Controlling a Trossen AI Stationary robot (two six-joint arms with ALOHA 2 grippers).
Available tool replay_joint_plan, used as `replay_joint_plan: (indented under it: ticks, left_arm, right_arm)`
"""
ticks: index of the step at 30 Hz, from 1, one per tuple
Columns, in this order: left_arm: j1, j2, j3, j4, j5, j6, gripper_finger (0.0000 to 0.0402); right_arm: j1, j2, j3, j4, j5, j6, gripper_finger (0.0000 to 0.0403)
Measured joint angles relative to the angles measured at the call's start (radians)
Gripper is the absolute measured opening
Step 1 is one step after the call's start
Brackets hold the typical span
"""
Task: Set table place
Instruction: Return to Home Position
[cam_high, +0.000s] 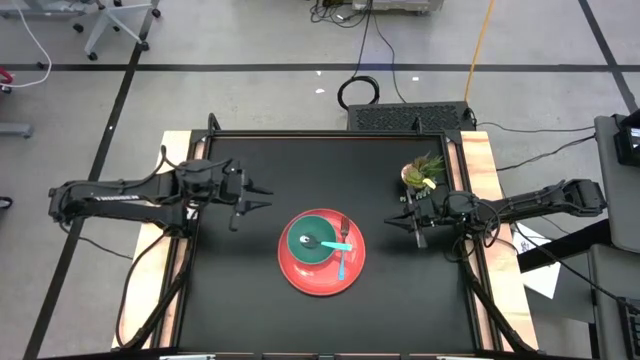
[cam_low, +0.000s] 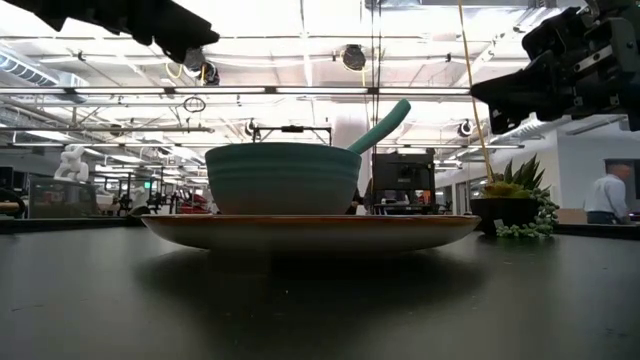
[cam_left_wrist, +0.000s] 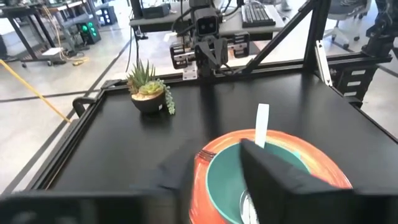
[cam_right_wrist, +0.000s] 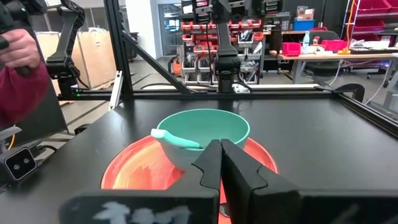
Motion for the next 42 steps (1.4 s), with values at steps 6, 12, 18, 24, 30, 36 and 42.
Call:
replay_joint_plan:
  ticks: [6,12,18,24,30,36,42]
  left_arm:
    - [0.000,-0.004,-0.003,-0.001,0.000,0.003,0.0010]
    - [0.000,-0.004,-0.003,-0.001,0.000,0.006,0.0005]
    - [0.000,-0.022,-0.004,-0.017,-0.048,0.020,0.0004]
    - [-0.001,-0.127,-0.004,-0.066,-0.071,0.039,0.0004]
    - [0.000,-0.197,-0.043,-0.082,-0.046,0.001,0.0004]
    - [-0.002,-0.297,-0.196,0.039,-0.028,-0.079,0.0002]
    - [-0.002,-0.425,-0.321,0.082,-0.026,-0.112,0.0001]
  right_arm:
    - [0.000,0.000,0.000,0.003,0.000,0.000,0.0000]
    - [0.000,0.000,0.000,0.003,0.000,0.004,0.0000]
    - [0.000,0.000,0.000,0.002,0.000,0.007,0.0000]
    - [0.000,0.000,0.000,-0.007,0.000,0.022,0.0000]
    - [0.000,0.000,0.000,-0.007,0.000,0.020,0.0000]
    - [0.000,0.000,0.000,-0.006,0.000,0.023,0.0000]
    - [0.000,0.000,0.000,0.009,0.000,0.020,0.0000]
